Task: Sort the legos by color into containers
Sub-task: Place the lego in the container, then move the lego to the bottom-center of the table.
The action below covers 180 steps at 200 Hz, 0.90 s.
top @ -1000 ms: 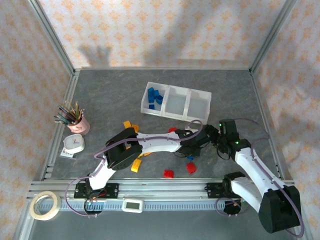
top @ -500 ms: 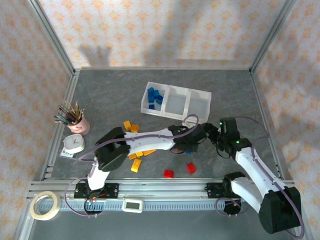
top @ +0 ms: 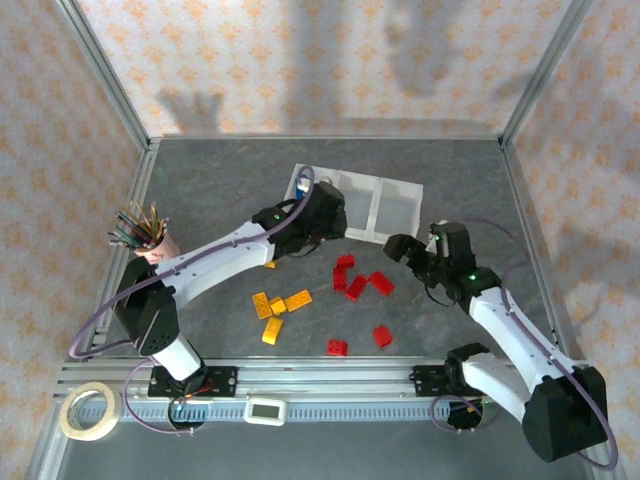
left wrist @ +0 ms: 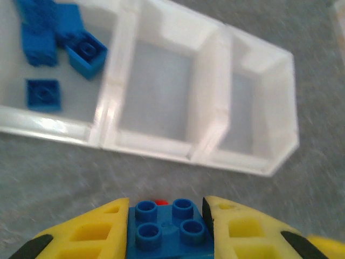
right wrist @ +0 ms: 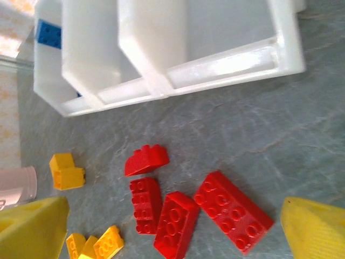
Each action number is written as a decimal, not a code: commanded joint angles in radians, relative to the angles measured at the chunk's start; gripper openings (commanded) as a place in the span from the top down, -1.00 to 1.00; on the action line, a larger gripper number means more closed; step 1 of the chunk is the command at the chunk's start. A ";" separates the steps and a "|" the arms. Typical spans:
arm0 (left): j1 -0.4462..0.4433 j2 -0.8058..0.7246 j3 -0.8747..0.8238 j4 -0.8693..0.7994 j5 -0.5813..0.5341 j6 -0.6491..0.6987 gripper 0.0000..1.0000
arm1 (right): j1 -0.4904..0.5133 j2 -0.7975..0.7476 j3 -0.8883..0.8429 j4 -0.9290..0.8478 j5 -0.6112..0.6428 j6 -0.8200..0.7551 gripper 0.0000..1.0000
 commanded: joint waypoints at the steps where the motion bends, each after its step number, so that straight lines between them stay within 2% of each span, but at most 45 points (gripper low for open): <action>1: 0.075 0.011 -0.003 0.033 -0.015 0.071 0.41 | 0.047 0.026 0.036 0.076 -0.011 -0.021 -0.99; 43: 0.196 0.153 0.088 0.069 -0.008 0.097 0.42 | 0.104 0.120 0.089 0.090 0.019 -0.060 -0.99; 100: 0.241 0.439 0.326 0.038 -0.042 0.110 0.40 | 0.105 0.186 0.125 0.110 0.052 -0.098 -0.99; 137: 0.245 0.507 0.451 -0.034 -0.058 0.150 -0.05 | 0.106 0.252 0.191 0.066 0.070 -0.139 -0.99; 158: 0.246 0.482 0.460 -0.063 -0.078 0.159 -0.16 | 0.112 0.270 0.220 0.026 0.098 -0.159 -1.00; 180: 0.243 0.412 0.399 -0.040 -0.073 0.162 -0.18 | 0.122 0.286 0.247 -0.026 0.152 -0.177 -0.99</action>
